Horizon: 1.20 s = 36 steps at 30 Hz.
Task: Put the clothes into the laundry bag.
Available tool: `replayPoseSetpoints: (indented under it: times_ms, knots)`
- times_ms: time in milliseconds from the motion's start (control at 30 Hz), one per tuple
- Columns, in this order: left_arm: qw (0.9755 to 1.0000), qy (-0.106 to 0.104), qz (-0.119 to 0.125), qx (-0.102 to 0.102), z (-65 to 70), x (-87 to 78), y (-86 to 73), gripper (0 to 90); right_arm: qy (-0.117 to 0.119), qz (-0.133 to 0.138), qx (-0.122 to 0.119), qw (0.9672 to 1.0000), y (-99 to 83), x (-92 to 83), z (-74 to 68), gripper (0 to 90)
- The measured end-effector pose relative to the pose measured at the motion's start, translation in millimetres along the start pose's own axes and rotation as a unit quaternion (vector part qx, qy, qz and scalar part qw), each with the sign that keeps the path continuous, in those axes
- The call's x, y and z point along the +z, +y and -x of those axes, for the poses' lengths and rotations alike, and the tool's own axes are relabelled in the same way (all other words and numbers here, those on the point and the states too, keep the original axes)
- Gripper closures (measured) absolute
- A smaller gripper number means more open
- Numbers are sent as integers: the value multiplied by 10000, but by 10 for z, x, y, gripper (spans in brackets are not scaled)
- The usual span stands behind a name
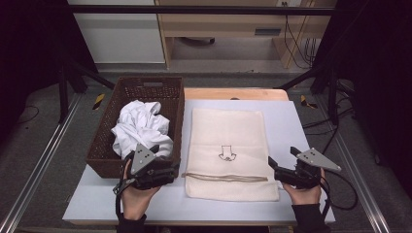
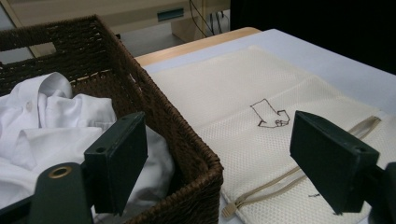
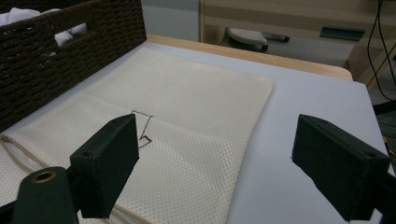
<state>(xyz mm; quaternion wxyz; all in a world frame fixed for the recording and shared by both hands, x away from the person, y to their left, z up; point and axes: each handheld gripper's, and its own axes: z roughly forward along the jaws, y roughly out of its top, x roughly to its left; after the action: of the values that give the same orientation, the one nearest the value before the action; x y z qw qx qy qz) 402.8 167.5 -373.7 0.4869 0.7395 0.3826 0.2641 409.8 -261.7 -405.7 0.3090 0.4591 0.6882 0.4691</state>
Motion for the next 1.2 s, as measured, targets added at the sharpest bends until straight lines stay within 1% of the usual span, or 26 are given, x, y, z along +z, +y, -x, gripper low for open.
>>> replayPoseSetpoints:
  times_ms: [67, 167, 233, 333, 367, 400, 467, 567, 600, 633, 667, 700, 733, 767, 833, 867, 900, 933, 967, 1000, 1033, 1067, 1100, 1133, 1167, 1200]
  knots:
    - [10000, -20, 15, -8, 14, -3, 4, 200, 2, -2, -12, 10000, 7, -3, -11, 149]
    - [9998, -96, 142, 49, 100, -2, 23, 225, 54, 16, -54, 10000, 34, -7, -49, 153]
    - [9997, -142, 164, 88, 153, 19, 27, 248, 93, 23, -64, 9999, 40, -7, -73, 156]
    - [9994, -273, 202, 41, 245, 71, 27, 278, 188, 17, -64, 9998, 47, 2, -114, 166]
    - [9994, -273, 202, 41, 245, 71, 27, 289, 188, 17, -64, 9998, 47, 2, -114, 166]
    - [9993, -309, 188, 104, 315, 108, 23, 299, 240, 2, -93, 9997, 56, 19, -148, 171]
    - [9991, -370, 158, 141, 392, 151, 11, 320, 327, -26, -76, 9994, 70, 38, -189, 181]
    - [9987, -475, 46, 205, 509, 227, -17, 356, 516, -17, -94, 9986, 84, 70, -251, 202]
    - [9987, -475, 46, 205, 509, 227, -17, 379, 549, -40, -121, 9984, 87, 81, -270, 206]
    - [9982, -553, -2, 248, 593, 275, -44, 404, 587, -56, -143, 9982, 88, 92, -290, 209]
    - [9982, -553, -2, 248, 593, 275, -44, 420, 587, -56, -143, 9982, 88, 92, -290, 209]
    - [9977, -580, -72, 330, 675, 324, -77, 439, 635, -89, -195, 9977, 85, 109, -320, 218]
    - [9977, -580, -72, 330, 675, 324, -77, 465, 635, -89, -195, 9977, 85, 109, -320, 218]
    - [9970, -649, -178, 394, 751, 380, -124, 487, 696, -109, -209, 9973, 73, 125, -340, 229]
    - [9958, -745, -289, 441, 818, 443, -181, 531, 744, -131, -186, 9970, 57, 142, -354, 230]
    - [9958, -745, -289, 441, 818, 443, -181, 557, 744, -131, -186, 9970, 57, 142, -354, 230]
    - [9950, -794, -391, 455, 867, 506, -243, 578, 782, -182, -202, 9966, 47, 162, -374, 235]
    - [9946, -850, -433, 413, 881, 540, -275, 604, 797, -198, -216, 9964, 42, 171, -385, 239]
    - [9946, -850, -433, 413, 881, 540, -275, 629, 797, -198, -216, 9964, 42, 171, -385, 239]
    - [9936, -946, -532, 326, 902, 603, -340, 655, 847, -221, -246, 9959, 32, 187, -409, 256]
    - [9929, -966, -604, 334, 909, 630, -371, 677, 889, -223, -271, 9954, 27, 198, -420, 263]
    - [9929, -966, -604, 334, 909, 630, -371, 694, 931, -244, -294, 9949, 22, 208, -432, 271]
    - [9917, -1040, -697, 306, 925, 681, -435, 716, 953, -282, -298, 9946, 16, 218, -445, 279]
    - [9909, -1072, -752, 301, 933, 704, -464, 744, 977, -296, -290, 9944, 9, 232, -461, 289]
    - [9909, -1072, -752, 301, 933, 704, -464, 766, 977, -296, -290, 9944, 9, 232, -461, 289]
    - [9895, -1119, -866, 302, 948, 746, -517, 788, 1079, -348, -325, 9930, -9, 264, -490, 318]
